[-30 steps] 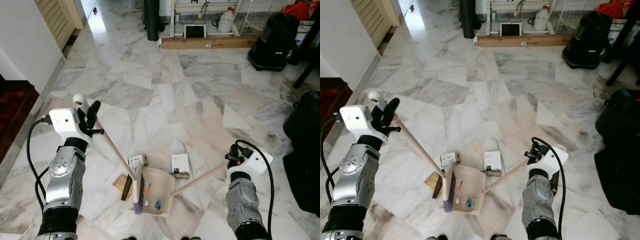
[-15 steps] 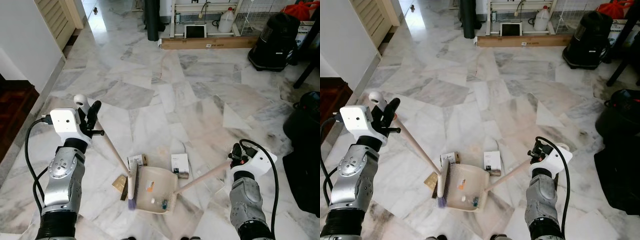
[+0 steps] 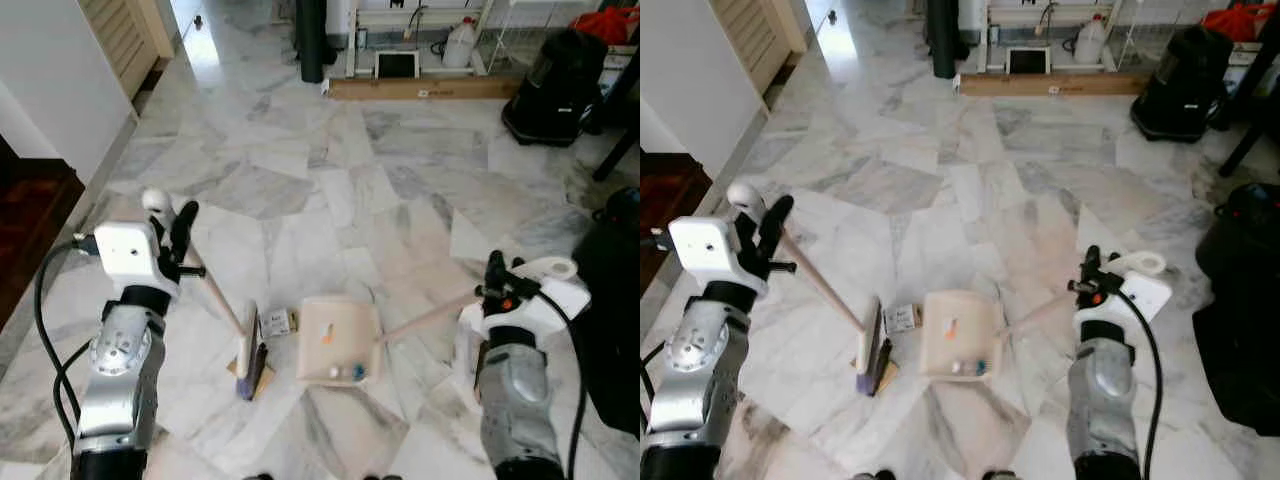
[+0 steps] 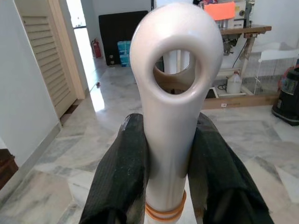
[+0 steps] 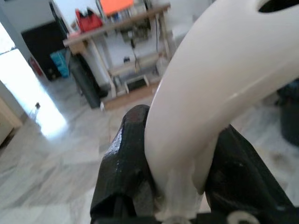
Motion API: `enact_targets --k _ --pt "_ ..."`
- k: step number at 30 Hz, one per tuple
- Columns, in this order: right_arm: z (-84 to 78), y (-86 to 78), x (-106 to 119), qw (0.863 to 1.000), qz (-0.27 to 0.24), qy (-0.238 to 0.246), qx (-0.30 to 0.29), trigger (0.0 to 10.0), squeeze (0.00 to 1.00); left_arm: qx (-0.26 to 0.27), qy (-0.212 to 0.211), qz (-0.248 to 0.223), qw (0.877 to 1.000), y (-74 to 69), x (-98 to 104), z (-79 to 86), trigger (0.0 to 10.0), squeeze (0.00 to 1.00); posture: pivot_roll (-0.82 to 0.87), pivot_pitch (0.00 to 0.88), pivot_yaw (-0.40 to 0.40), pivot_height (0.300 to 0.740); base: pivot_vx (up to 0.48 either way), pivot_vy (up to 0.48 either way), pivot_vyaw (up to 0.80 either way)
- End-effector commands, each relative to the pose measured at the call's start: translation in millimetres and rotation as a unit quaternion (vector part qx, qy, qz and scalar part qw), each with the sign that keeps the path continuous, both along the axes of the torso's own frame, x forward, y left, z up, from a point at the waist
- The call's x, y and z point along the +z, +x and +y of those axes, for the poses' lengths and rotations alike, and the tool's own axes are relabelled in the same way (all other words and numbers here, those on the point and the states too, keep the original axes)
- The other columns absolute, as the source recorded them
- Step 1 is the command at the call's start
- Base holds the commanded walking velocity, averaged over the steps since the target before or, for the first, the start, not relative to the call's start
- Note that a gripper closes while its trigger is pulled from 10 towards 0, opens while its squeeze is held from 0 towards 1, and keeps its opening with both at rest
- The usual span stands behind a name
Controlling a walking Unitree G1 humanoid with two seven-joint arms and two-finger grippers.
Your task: Sweep floor
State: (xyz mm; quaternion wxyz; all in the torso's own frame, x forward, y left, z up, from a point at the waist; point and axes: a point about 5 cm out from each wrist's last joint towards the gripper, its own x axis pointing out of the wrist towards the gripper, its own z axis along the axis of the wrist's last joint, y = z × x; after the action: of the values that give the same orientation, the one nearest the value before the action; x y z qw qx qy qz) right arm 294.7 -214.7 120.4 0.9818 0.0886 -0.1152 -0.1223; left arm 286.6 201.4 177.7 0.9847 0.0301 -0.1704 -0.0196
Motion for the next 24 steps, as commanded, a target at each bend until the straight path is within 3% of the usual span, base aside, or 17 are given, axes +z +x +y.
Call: enact_targets --k 1,3,8,12,18,24 --pt "5.8 -1.5 22 0.999 -0.040 -0.001 0.009 10.0 0.00 -0.001 0.020 -0.024 1.000 -6.0 12 -0.9 10.0 0.00 -0.04 0.094 0.061 0.740 0.000 0.000 0.00" --pt "12.9 -3.9 43 0.998 -0.064 0.012 0.015 10.0 0.00 0.001 0.021 -0.021 1.000 -11.2 11 -4.0 10.0 0.00 -0.04 0.077 0.063 0.740 0.000 0.000 0.00" --pt "20.8 -6.8 58 0.996 -0.080 0.041 0.013 10.0 0.00 -0.005 0.026 -0.018 0.999 -18.9 9 -12.8 10.0 0.00 -0.04 0.058 0.065 0.740 0.000 0.000 0.00" --pt "25.6 -9.9 61 0.994 -0.076 0.076 0.006 10.0 0.00 0.004 0.017 -0.020 1.000 -21.6 9 -15.8 10.0 0.00 -0.04 0.026 0.067 0.740 0.000 0.000 0.00" --pt "32.0 -13.3 65 0.994 -0.070 0.088 0.016 10.0 0.00 0.007 0.011 -0.024 1.000 -21.5 11 -20.4 10.0 0.00 -0.04 0.000 0.060 0.740 0.000 0.000 0.00" --pt "38.4 -13.9 65 0.995 -0.057 0.072 0.038 10.0 0.00 -0.001 0.042 -0.036 0.998 -21.8 14 -24.6 10.0 0.00 -0.03 0.000 0.050 0.740 0.000 0.000 0.00"
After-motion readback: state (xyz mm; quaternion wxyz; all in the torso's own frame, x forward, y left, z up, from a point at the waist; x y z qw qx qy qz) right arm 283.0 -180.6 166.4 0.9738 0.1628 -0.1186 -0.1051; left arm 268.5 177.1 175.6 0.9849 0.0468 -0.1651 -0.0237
